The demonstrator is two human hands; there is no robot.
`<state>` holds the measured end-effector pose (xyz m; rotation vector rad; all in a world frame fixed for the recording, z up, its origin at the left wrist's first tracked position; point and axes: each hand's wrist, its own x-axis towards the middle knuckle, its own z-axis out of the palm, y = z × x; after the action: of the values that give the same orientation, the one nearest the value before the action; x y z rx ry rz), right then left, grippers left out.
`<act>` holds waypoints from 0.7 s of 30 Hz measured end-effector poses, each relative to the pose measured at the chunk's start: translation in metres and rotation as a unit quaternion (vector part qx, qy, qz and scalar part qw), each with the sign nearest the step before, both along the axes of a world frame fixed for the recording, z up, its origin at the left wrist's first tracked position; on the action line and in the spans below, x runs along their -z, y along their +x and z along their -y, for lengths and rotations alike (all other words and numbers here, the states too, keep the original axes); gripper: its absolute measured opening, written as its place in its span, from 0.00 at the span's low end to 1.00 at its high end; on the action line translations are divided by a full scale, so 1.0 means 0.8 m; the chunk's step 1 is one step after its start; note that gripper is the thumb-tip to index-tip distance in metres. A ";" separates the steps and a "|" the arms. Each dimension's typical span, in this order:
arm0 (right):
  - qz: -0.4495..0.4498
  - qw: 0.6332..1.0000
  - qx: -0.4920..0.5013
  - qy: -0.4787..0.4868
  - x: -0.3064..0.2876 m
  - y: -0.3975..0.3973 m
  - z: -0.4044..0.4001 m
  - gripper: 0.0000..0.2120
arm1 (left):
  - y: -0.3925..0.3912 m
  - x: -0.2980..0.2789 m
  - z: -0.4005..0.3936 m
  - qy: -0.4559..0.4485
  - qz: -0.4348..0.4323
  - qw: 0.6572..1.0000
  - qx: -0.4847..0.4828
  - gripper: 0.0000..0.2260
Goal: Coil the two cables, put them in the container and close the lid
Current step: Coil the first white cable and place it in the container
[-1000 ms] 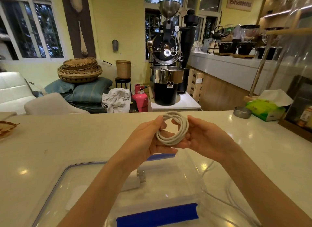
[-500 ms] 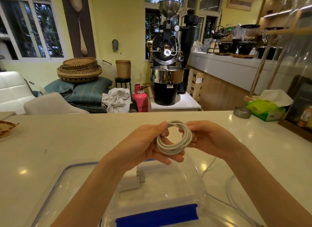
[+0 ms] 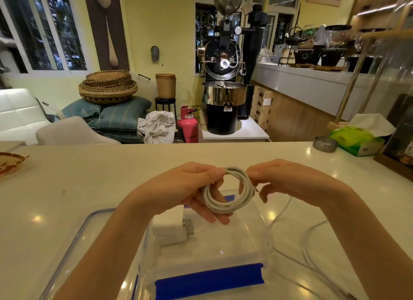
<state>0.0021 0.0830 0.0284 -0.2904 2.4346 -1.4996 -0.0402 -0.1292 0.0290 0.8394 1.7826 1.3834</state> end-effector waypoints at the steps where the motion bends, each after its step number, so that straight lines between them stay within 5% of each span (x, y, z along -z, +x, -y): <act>1: 0.008 1.000 0.007 -0.011 0.001 -0.001 0.004 0.14 | 0.000 0.001 -0.002 0.007 0.004 1.000 -0.007 0.14; 7: 0.026 0.988 0.021 -0.148 0.010 -0.006 0.014 0.16 | -0.001 0.008 -0.008 0.019 0.021 0.997 -0.072 0.15; 14: -0.064 0.994 0.058 -0.071 0.018 -0.007 0.021 0.18 | -0.004 0.015 -0.013 0.009 0.014 0.994 -0.112 0.15; 21: -0.017 0.993 0.025 -0.115 0.015 -0.003 0.019 0.14 | -0.005 0.013 -0.012 0.006 -0.020 0.996 -0.092 0.14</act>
<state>-0.0001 0.0676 0.0162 -0.3040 2.3104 -1.8158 -0.0441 -0.1200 0.0187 0.7280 1.9247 1.5043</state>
